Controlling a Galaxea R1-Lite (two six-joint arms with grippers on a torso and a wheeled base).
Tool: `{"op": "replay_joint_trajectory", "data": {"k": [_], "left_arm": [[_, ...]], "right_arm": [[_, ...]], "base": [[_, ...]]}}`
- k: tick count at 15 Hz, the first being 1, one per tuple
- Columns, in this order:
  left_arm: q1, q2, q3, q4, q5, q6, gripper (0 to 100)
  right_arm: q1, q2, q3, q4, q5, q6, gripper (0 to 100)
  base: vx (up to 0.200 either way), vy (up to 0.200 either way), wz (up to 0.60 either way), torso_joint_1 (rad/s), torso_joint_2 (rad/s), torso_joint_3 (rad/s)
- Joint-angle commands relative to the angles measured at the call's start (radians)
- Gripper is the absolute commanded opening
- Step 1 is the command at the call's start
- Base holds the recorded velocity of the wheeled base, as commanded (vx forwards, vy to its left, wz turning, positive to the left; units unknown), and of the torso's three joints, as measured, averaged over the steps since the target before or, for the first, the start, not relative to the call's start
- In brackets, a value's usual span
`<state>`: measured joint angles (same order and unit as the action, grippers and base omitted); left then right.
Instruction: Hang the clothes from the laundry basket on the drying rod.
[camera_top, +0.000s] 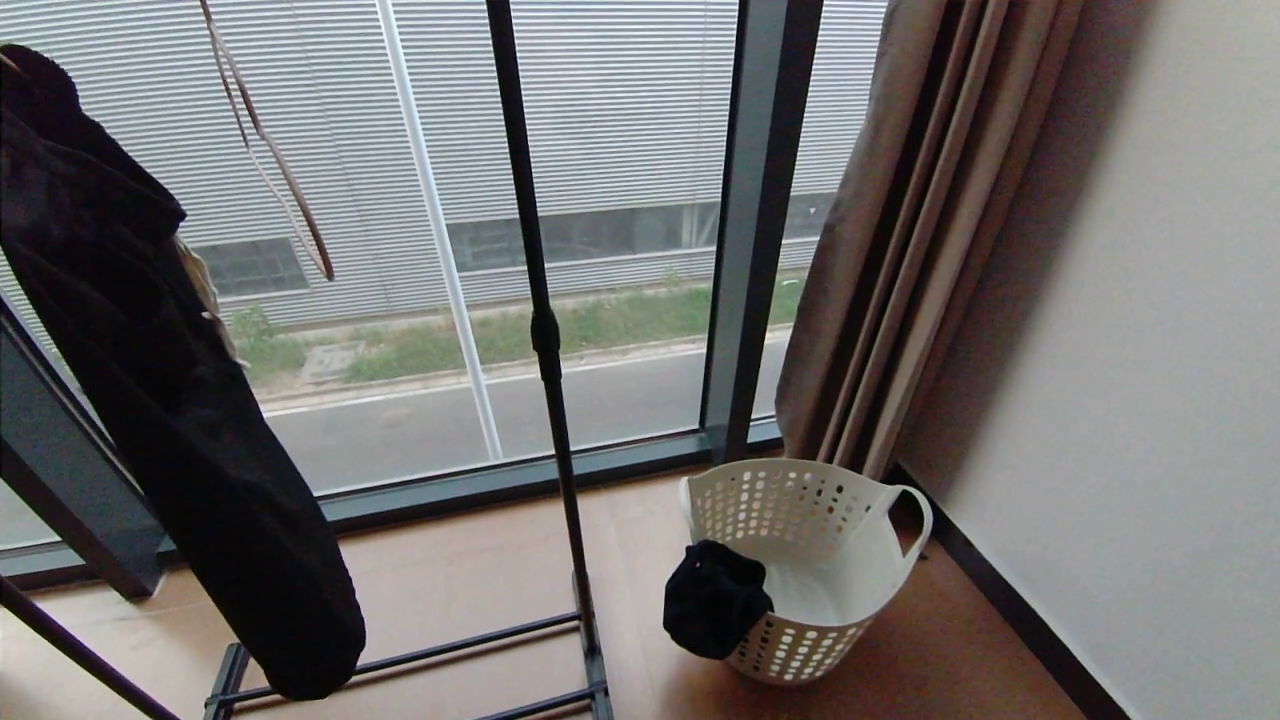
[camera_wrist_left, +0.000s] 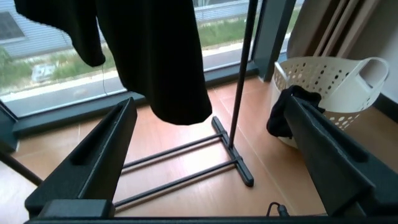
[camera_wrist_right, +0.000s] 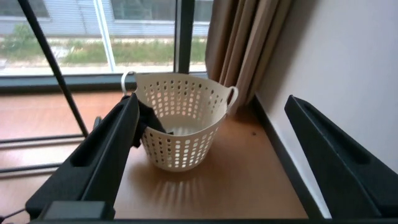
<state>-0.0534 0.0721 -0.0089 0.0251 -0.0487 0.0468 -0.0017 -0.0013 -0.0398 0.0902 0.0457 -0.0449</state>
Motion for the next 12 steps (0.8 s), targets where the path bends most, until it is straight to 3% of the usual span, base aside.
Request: {"op": "replay_joint_trajectory", "data": {"k": [1, 12], "left_arm": [[0.0, 0.002, 0.0, -0.001, 0.0, 0.001, 100], [0.0, 0.002, 0.0, 0.001, 0.0, 0.002, 100]], "right_arm": [[0.0, 0.001, 0.001, -0.003, 0.0, 0.0, 100], [0.0, 0.001, 0.001, -0.003, -0.003, 0.013, 100]], "base": [[0.0, 0.0, 0.0, 0.002, 0.01, -0.193], [0.0, 0.0, 0.0, 0.002, 0.0, -0.2]]}}
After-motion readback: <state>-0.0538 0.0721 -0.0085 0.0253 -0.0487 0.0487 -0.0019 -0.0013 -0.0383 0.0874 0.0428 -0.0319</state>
